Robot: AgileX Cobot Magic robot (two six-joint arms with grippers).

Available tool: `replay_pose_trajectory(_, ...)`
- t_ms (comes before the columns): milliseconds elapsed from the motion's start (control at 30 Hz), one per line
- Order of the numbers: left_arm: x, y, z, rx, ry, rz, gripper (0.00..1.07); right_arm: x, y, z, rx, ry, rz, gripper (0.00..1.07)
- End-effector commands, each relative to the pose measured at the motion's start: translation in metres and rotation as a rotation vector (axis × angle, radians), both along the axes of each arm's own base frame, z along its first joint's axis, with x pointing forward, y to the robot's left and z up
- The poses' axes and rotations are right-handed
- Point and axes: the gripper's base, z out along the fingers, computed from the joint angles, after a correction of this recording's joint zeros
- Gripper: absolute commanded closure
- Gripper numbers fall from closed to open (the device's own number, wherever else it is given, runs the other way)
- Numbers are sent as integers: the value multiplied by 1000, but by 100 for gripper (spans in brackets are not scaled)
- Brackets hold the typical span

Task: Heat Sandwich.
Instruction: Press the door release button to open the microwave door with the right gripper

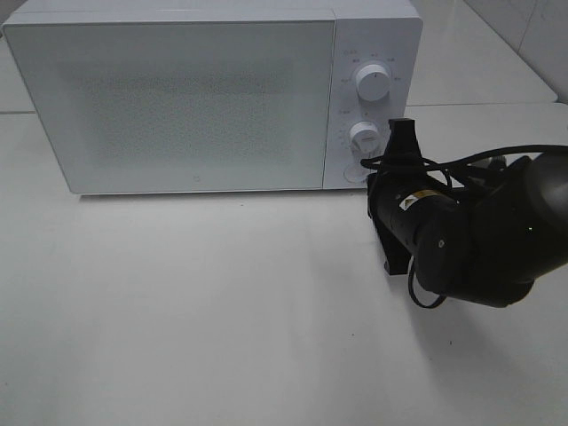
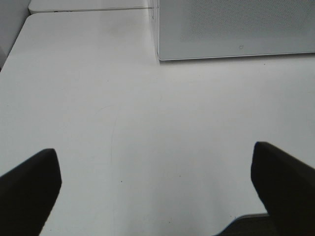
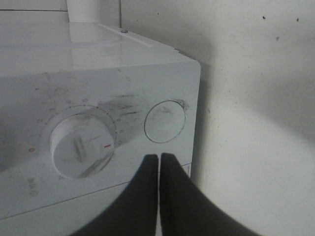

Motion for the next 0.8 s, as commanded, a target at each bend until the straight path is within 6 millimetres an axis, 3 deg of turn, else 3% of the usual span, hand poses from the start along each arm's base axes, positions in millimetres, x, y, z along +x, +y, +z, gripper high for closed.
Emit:
replay_pose_trajectory(33,-2,-1,1,-4,-25,-5,9,7,2,-1,10,-3,5,107)
replay_pose_trajectory(467,-2,-1,1,-4,-25,-5,9,34,5,-17,26,27,-18,107)
replay_pose_trajectory(800,-2,-1,1,-4,-25,-5,9,46,8,-16,44,21,-26,107)
